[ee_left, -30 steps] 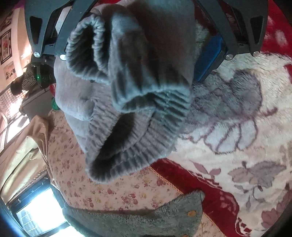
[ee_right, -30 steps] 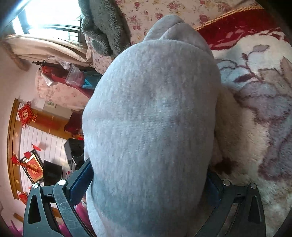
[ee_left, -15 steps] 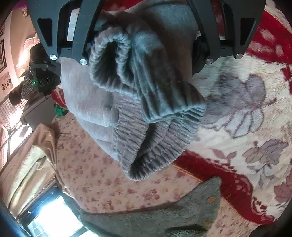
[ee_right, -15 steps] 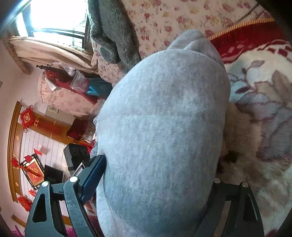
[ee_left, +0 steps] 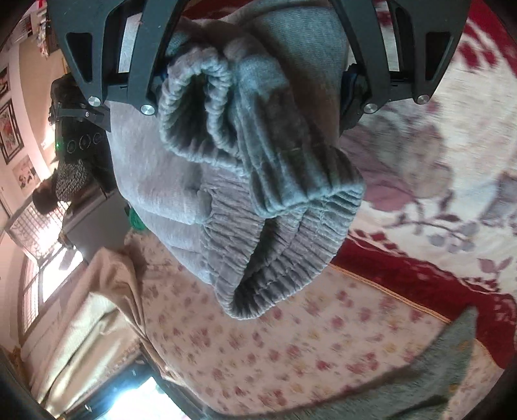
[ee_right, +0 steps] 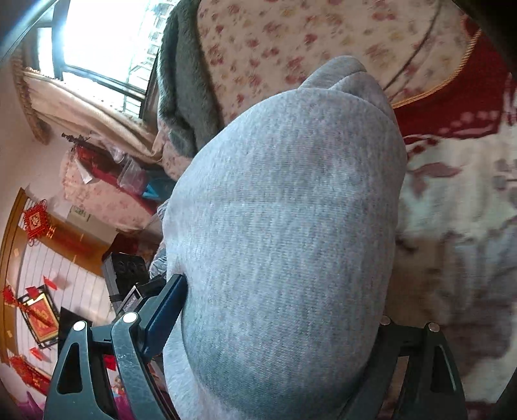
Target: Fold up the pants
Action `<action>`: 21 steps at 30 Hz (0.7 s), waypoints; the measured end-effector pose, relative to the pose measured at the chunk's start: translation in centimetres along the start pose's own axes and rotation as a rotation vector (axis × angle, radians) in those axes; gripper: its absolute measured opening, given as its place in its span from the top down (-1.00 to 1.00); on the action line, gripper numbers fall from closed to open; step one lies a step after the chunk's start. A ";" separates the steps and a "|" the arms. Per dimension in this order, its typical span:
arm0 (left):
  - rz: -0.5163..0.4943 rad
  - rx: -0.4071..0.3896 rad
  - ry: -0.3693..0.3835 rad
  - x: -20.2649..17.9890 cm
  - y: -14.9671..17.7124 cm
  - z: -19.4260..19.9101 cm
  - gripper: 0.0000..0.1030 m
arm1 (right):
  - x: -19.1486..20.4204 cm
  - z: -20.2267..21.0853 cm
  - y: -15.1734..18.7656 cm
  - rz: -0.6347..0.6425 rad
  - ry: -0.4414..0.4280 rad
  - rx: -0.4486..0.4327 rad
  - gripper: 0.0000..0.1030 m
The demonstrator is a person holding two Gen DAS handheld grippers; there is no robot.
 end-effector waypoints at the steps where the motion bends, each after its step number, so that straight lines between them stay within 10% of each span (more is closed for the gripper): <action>1: -0.004 0.012 0.003 -0.8 0.3 -1.0 -0.44 | -0.4 0.5 -0.1 0.002 0.007 -0.002 -0.78; 11: -0.080 0.101 -0.053 -4.1 4.2 -6.6 -0.44 | -9.8 4.1 -0.3 -0.053 0.102 0.007 -0.83; 21: -0.174 0.066 -0.138 -3.8 4.8 -3.9 -0.66 | -8.1 6.4 0.2 0.087 0.339 -0.106 -1.00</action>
Point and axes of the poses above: each gripper's, at about its wrist camera, not at the fingertips, and z roughly against the way its jaws point, x to its left, y to its underside, the point moved 5 cm from there along -z, roughly the way its jaws point, and after that the axes turned 9 degrees about -z, right-handed, at the moved point
